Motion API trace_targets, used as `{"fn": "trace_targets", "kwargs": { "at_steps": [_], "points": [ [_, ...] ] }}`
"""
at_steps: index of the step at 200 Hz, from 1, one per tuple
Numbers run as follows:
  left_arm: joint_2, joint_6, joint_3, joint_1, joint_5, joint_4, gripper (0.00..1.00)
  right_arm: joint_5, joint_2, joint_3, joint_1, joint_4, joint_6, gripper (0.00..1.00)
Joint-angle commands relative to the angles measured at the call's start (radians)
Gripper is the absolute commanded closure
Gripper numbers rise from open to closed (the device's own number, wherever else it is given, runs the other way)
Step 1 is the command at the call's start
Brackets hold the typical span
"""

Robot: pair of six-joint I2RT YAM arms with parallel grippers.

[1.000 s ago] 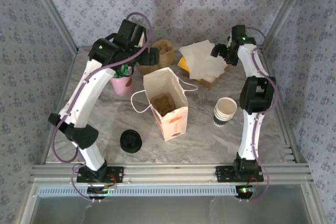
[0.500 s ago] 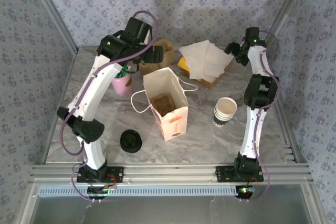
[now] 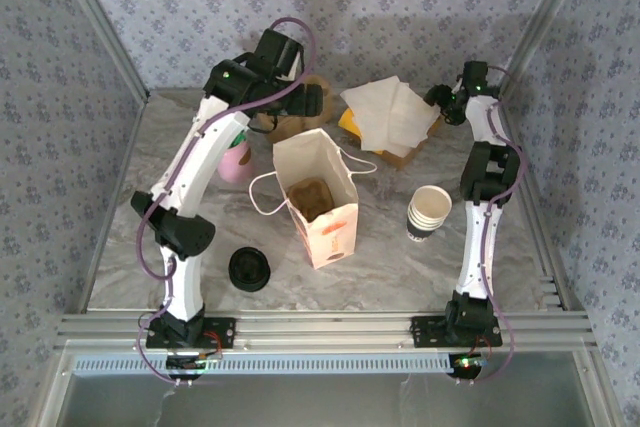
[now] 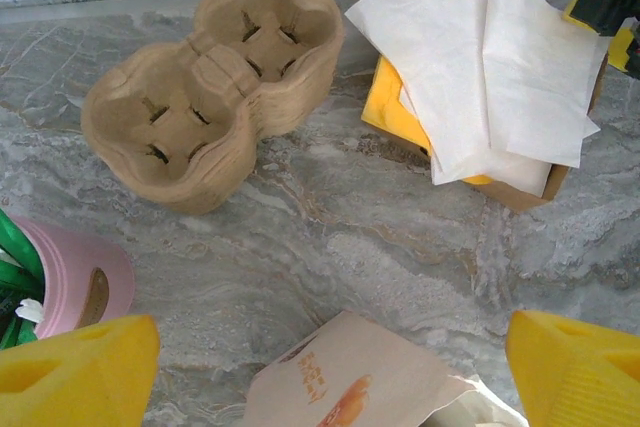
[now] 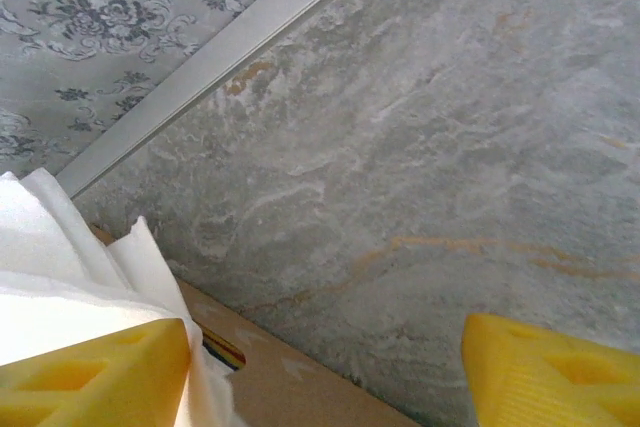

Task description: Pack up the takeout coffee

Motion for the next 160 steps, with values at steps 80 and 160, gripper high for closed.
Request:
{"fn": "trace_targets", "kwargs": {
  "at_steps": [80,160],
  "points": [
    [0.022,-0.002,0.048,-0.019,0.024,-0.038,0.11,-0.013,-0.11,-0.121,0.004,0.113,-0.048,0.48],
    [0.016,0.001,0.048,-0.03,0.032,-0.041,0.11,0.013,-0.228,-0.22,0.011,0.134,-0.069,0.53]
  ]
}}
